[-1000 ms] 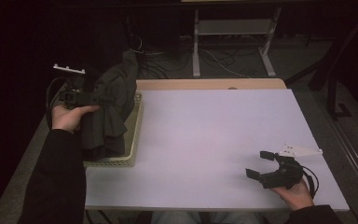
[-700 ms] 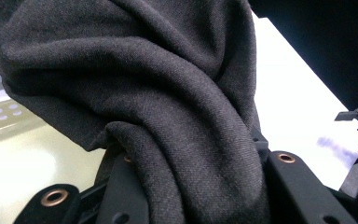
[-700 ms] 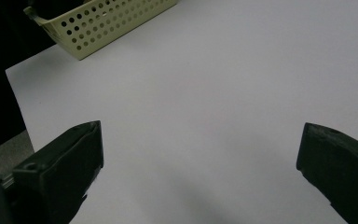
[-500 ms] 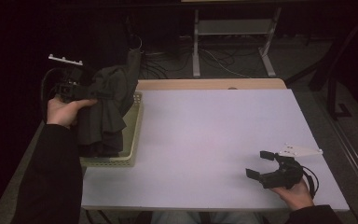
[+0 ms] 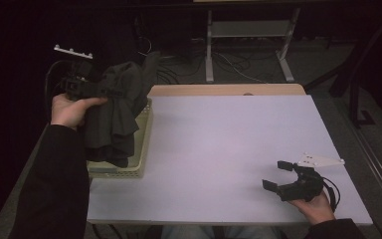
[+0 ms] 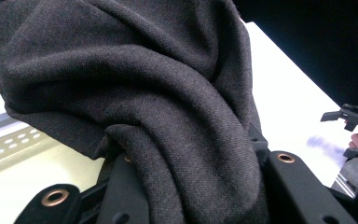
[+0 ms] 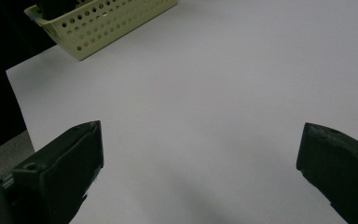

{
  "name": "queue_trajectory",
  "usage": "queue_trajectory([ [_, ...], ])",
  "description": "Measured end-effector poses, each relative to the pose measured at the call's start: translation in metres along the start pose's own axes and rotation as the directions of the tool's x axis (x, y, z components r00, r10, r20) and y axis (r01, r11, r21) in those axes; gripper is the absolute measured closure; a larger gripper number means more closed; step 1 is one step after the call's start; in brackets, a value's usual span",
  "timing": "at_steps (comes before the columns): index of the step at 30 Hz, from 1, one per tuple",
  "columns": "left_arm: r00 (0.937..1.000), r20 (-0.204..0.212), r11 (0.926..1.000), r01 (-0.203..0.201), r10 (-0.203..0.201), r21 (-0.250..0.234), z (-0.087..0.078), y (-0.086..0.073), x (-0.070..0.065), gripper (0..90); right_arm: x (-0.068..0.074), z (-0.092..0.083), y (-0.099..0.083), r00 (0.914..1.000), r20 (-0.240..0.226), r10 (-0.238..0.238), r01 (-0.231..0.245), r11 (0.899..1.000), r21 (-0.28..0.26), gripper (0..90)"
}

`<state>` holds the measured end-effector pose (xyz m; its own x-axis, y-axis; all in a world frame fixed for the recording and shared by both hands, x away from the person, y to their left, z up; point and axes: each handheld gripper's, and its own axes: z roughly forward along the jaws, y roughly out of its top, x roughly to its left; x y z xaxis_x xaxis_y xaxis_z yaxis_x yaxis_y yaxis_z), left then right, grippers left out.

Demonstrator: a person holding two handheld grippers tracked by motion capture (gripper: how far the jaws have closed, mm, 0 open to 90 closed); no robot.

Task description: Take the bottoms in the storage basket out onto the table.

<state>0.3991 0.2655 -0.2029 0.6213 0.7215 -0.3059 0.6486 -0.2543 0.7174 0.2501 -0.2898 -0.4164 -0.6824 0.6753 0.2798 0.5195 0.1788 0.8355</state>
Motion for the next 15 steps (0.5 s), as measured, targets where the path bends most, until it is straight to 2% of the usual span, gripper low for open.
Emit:
queue_trajectory([
  [9, 0.9993, 0.011, 0.9992, -0.036, 0.036, 0.019, 0.007, 0.009, -0.014, 63.4, 0.000, -0.001, 0.000, 1.0000, -0.003, 0.000, 0.000, 1.000, -0.004, 0.0],
  [15, 0.9968, 0.037, 0.9970, -0.072, 0.071, 0.029, 0.010, 0.017, -0.028, 63.5, 0.000, -0.001, 0.000, 1.0000, -0.002, 0.001, -0.001, 1.000, -0.005, 0.0],
])
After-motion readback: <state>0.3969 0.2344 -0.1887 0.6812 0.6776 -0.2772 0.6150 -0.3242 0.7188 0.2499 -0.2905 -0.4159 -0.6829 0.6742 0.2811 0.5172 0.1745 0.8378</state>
